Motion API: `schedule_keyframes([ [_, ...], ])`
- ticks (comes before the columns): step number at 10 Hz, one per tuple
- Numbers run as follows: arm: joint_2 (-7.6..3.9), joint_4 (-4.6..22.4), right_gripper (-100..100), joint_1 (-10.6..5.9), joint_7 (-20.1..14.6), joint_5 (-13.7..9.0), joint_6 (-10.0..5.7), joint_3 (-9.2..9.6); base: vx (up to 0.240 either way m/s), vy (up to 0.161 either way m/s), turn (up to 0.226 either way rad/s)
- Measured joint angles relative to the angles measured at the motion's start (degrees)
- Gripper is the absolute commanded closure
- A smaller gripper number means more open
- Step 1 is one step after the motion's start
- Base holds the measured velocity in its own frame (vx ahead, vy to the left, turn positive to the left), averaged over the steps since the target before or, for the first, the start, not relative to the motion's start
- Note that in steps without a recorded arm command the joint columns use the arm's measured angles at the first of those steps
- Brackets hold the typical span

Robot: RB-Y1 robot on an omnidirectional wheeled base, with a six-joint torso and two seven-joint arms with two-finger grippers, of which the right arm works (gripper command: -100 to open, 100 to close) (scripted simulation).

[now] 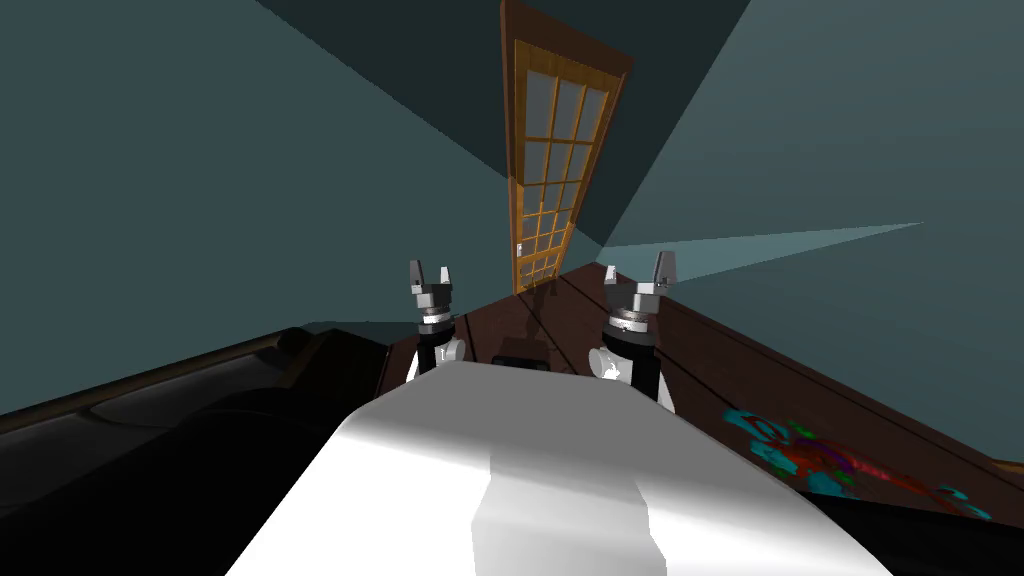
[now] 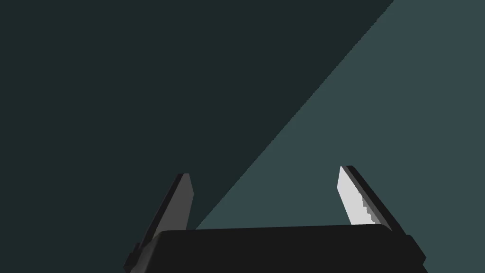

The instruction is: Pull the door open

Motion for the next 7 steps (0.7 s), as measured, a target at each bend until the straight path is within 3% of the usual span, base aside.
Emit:
schedule_keyframes([
  [2, -0.37, 1.55, -100, -0.26, -1.1, -1.24, -0.47, -0.12, 0.089, -0.035, 0.228],
  [5, -1.26, 5.87, -100, -1.19, -3.96, -4.25, -2.14, -0.66, 0.148, -0.062, 0.329],
  [7, -1.61, 7.55, -100, -0.87, -5.79, -6.09, -2.89, -0.49, 0.094, -0.048, 0.199],
])
